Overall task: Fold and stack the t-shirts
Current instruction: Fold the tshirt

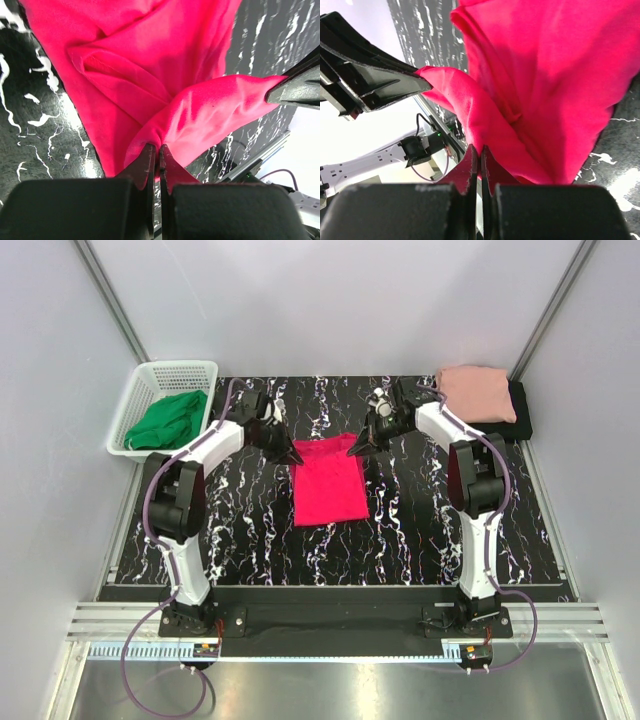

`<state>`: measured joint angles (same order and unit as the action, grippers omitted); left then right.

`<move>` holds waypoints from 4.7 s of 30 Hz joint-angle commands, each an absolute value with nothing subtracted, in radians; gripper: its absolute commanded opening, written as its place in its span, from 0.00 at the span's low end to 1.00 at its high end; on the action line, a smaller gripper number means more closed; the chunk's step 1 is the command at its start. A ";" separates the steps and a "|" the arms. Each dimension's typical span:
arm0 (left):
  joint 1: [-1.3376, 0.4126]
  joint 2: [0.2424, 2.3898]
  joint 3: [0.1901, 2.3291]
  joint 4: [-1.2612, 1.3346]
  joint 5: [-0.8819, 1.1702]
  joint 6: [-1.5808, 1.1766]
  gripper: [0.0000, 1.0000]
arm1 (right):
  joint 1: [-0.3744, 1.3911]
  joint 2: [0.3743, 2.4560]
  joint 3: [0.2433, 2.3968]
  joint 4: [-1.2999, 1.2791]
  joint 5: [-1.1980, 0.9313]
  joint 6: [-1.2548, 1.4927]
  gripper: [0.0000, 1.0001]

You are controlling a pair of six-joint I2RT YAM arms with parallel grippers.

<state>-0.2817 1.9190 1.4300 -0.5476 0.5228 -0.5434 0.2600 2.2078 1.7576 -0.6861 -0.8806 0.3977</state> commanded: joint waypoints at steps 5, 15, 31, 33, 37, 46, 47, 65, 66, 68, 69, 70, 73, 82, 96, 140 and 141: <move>-0.270 1.859 1.488 -0.529 0.525 -0.548 0.00 | 0.267 2.105 1.838 -0.684 -0.904 0.413 0.00; -0.255 1.871 1.505 -0.531 0.523 -0.541 0.00 | 0.252 2.109 1.891 -0.692 -0.913 0.422 0.00; -0.239 1.931 1.627 -0.538 0.512 -0.564 0.00 | 0.232 2.230 2.080 -0.712 -0.928 0.443 0.00; -0.236 1.942 1.644 -0.540 0.514 -0.569 0.00 | 0.230 2.266 2.108 -0.715 -0.934 0.454 0.00; -0.236 1.974 1.667 -0.543 0.517 -0.572 0.00 | 0.227 2.322 2.170 -0.713 -0.951 0.471 0.00; -0.230 2.002 1.666 -0.546 0.511 -0.568 0.00 | 0.224 2.425 2.220 -0.712 -0.971 0.476 0.00; -0.230 2.003 1.666 -0.546 0.512 -0.568 0.00 | 0.224 2.434 2.224 -0.712 -0.974 0.477 0.00; -0.204 2.069 1.727 -0.575 0.497 -0.563 0.00 | 0.213 2.583 2.419 -0.716 -0.985 0.535 0.00; -0.203 2.074 1.733 -0.578 0.499 -0.560 0.00 | 0.212 2.588 2.430 -0.715 -0.985 0.537 0.00; -0.201 2.092 1.752 -0.580 0.497 -0.560 0.00 | 0.212 2.606 2.439 -0.716 -0.985 0.540 0.00; -0.201 2.100 1.756 -0.584 0.499 -0.560 0.00 | 0.212 2.612 2.448 -0.716 -0.986 0.541 0.00; -0.199 2.105 1.766 -0.583 0.499 -0.560 0.00 | 0.210 2.625 2.451 -0.718 -0.985 0.543 0.00; -0.198 2.123 1.784 -0.584 0.497 -0.557 0.00 | 0.209 2.646 2.465 -0.715 -0.988 0.545 0.00; -0.193 2.169 1.804 -0.598 0.477 -0.557 0.00 | 0.202 2.715 2.522 -0.710 -0.982 0.557 0.00; -0.183 2.226 1.825 -0.632 0.448 -0.554 0.00 | 0.192 2.766 2.540 -0.707 -0.968 0.563 0.00; -0.178 2.181 2.040 -0.787 0.411 -0.578 0.38 | 0.209 2.554 2.574 -0.595 -1.088 0.741 0.21; -0.179 2.198 2.045 -0.785 0.423 -0.584 0.38 | 0.212 2.572 2.574 -0.592 -1.094 0.756 0.20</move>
